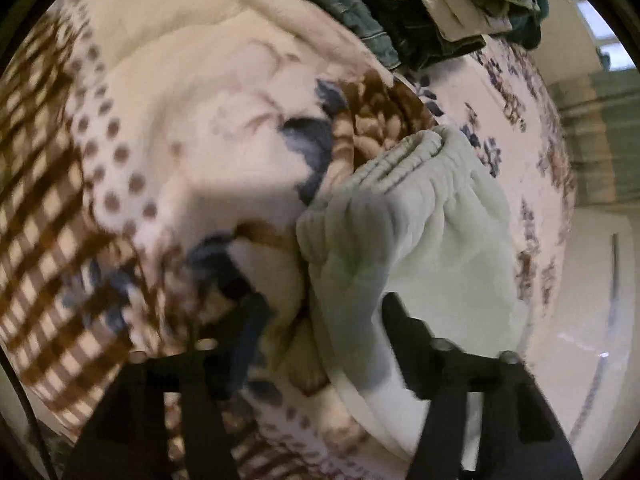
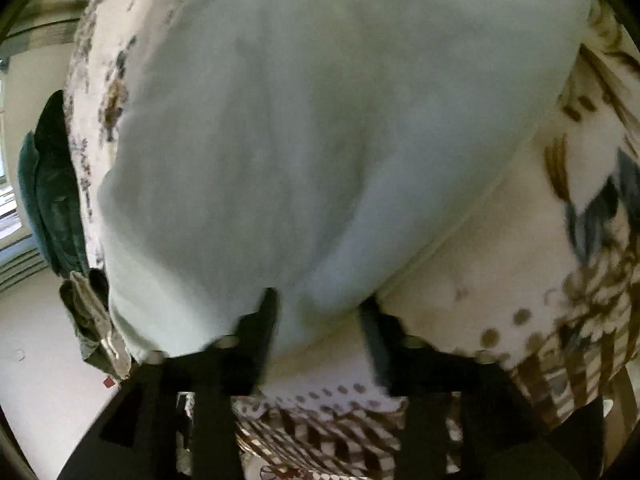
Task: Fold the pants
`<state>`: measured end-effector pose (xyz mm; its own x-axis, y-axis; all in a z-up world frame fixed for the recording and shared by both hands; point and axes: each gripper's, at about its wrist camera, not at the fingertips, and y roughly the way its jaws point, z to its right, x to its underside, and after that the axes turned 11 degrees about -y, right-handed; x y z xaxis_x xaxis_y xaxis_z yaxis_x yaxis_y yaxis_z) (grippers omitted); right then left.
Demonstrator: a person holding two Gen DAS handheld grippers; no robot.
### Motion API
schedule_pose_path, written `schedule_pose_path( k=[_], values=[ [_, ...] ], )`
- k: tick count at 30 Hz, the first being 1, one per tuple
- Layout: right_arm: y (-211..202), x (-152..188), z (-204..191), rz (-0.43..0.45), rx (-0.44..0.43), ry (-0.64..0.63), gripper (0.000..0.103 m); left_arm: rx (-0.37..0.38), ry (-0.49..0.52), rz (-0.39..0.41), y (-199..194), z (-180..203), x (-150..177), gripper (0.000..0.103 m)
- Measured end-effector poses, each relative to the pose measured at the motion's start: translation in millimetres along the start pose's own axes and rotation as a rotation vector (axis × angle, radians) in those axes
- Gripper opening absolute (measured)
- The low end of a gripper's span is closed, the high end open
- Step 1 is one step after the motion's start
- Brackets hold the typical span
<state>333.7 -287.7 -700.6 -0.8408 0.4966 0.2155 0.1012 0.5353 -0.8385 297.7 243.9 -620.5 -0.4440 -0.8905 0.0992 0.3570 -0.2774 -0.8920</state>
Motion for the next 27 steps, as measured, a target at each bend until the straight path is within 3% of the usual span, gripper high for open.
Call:
schedule_pose_path(
  k=[3,6,7,12,13,14,15,16,19,22,27],
  values=[
    [9.8,8.1,0.8,-0.025,-0.026,0.004,0.065,0.040,-0.044,-0.037,12.5,-7.8,3.0,0.061],
    [40.2,1.6,-2.0,-0.035,-0.082,0.015,0.065,0.127,-0.089,-0.072,29.9,-5.7,-2.2,0.061],
    [47.7,-0.6,-1.6,-0.030,-0.105,0.028,0.071,0.141,-0.090,-0.078,36.1,-1.8,-4.3,0.061],
    [59.1,-3.9,-4.8,0.081,-0.274,0.062,0.076,0.099,-0.056,-0.061,61.6,18.8,-12.5,0.060],
    [58.8,-4.3,-8.6,0.106,-0.295,0.058,0.068,0.094,-0.041,-0.040,59.3,22.7,-11.8,0.057],
    [57.5,-4.4,-11.2,0.121,-0.294,0.052,0.057,0.098,-0.008,-0.006,54.1,29.7,-9.5,0.033],
    [56.1,-4.4,-15.6,0.130,-0.270,0.036,0.034,0.085,0.041,0.033,47.0,38.3,-6.3,0.023],
    [54.9,-4.1,-20.4,0.133,-0.242,0.014,0.029,0.078,0.074,0.071,39.2,43.6,-3.9,0.020],
    [47.7,2.5,-30.3,0.136,-0.224,0.002,0.025,0.086,0.092,0.127,15.3,50.0,0.3,0.017],
    [31.3,14.1,-43.8,0.126,-0.224,-0.043,0.024,0.088,0.069,0.135,-6.9,41.7,-4.5,0.016],
    [24.5,36.7,-65.3,0.058,-0.232,-0.118,0.024,0.013,0.072,0.170,-20.0,10.9,-19.5,0.016]
  ],
)
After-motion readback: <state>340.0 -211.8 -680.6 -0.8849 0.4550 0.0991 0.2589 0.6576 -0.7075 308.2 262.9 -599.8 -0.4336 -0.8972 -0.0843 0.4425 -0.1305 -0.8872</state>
